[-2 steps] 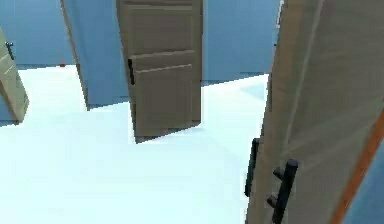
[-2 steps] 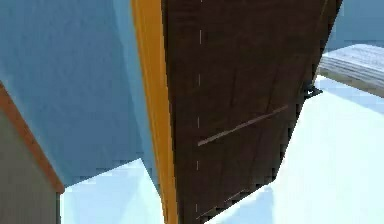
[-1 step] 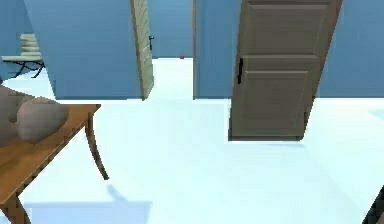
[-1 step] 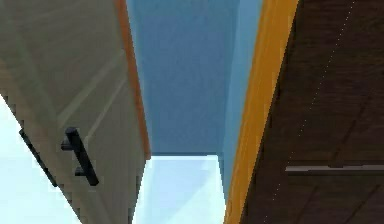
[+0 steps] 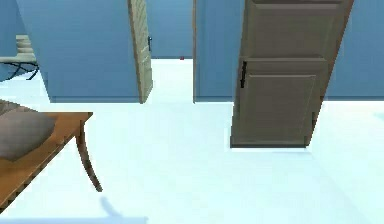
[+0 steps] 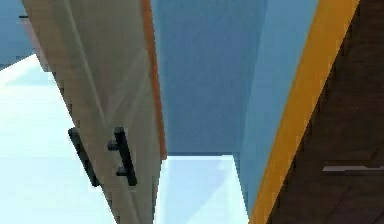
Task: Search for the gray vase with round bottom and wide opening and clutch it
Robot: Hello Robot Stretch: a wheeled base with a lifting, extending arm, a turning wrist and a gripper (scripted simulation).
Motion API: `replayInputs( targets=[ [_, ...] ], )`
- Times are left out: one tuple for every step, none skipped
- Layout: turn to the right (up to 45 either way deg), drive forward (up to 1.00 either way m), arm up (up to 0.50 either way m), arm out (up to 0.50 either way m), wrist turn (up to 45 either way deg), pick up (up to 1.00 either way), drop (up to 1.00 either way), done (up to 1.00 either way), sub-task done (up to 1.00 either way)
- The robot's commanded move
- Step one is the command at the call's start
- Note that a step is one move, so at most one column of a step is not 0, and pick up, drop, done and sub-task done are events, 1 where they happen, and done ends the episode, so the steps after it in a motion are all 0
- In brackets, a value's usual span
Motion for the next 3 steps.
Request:
replayInputs(
  targets=[
    [45.0,0.0,0.0,0.0,0.0,0.0,0.0,0.0,0.0],
    [45.0,0.0,0.0,0.0,0.0,0.0,0.0,0.0,0.0],
    [45.0,0.0,0.0,0.0,0.0,0.0,0.0,0.0,0.0]
  ],
)
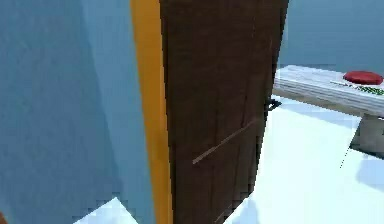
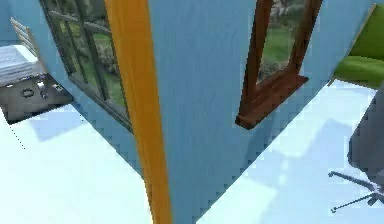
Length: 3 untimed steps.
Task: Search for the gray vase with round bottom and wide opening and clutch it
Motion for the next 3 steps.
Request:
replayInputs(
  targets=[
    [42.0,0.0,0.0,0.0,0.0,0.0,0.0,0.0,0.0],
    [0.0,1.0,0.0,0.0,0.0,0.0,0.0,0.0,0.0],
    [3.0,0.0,0.0,0.0,0.0,0.0,0.0,0.0,0.0]
  ],
)
